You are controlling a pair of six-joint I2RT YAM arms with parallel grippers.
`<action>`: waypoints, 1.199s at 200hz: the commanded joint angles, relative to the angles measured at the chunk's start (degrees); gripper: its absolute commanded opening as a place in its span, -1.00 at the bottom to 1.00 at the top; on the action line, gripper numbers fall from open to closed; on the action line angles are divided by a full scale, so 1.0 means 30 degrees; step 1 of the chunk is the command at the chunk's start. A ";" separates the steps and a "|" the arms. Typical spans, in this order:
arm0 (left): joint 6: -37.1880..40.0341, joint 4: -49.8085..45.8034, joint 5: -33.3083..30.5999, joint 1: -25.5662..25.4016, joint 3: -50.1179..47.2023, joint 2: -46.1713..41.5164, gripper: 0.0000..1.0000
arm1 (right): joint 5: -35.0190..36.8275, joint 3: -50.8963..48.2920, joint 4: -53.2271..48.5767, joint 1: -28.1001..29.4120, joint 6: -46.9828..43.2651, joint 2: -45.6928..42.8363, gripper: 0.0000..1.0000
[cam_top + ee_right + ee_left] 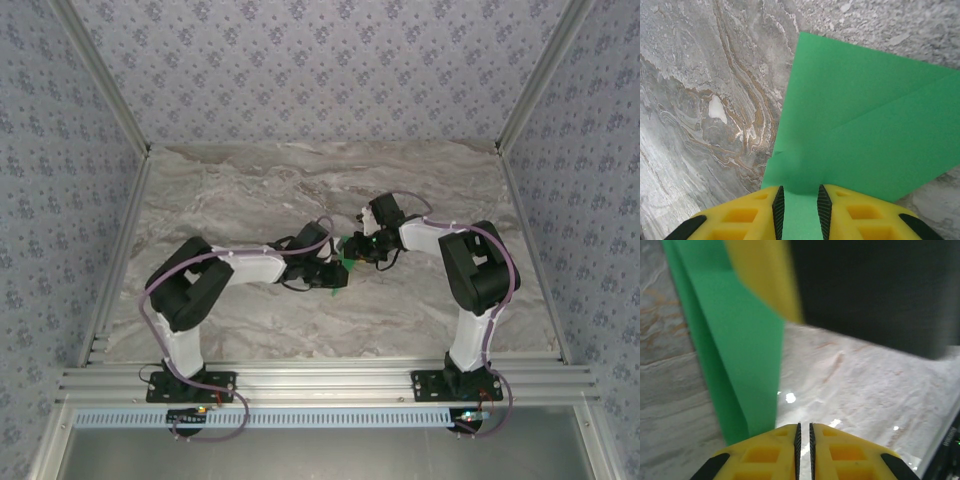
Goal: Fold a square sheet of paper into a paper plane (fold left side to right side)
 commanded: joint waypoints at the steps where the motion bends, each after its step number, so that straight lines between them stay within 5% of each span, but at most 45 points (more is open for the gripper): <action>1: 0.0662 -0.0991 -0.0174 0.0094 0.0623 0.0482 -0.70 | 0.1338 0.0007 -0.1387 -0.0093 -0.0479 0.0794 -0.39; 194: 0.0956 -0.1457 -0.0286 0.0492 -0.4003 -0.4592 -0.72 | 0.0766 0.1167 -0.1861 -0.0183 -0.0836 0.0401 -0.36; 240: 0.0718 -0.1574 -0.1031 0.1634 -0.4666 -0.7330 -0.61 | 0.2737 0.2058 -0.2974 0.0099 -0.1177 -0.2134 0.04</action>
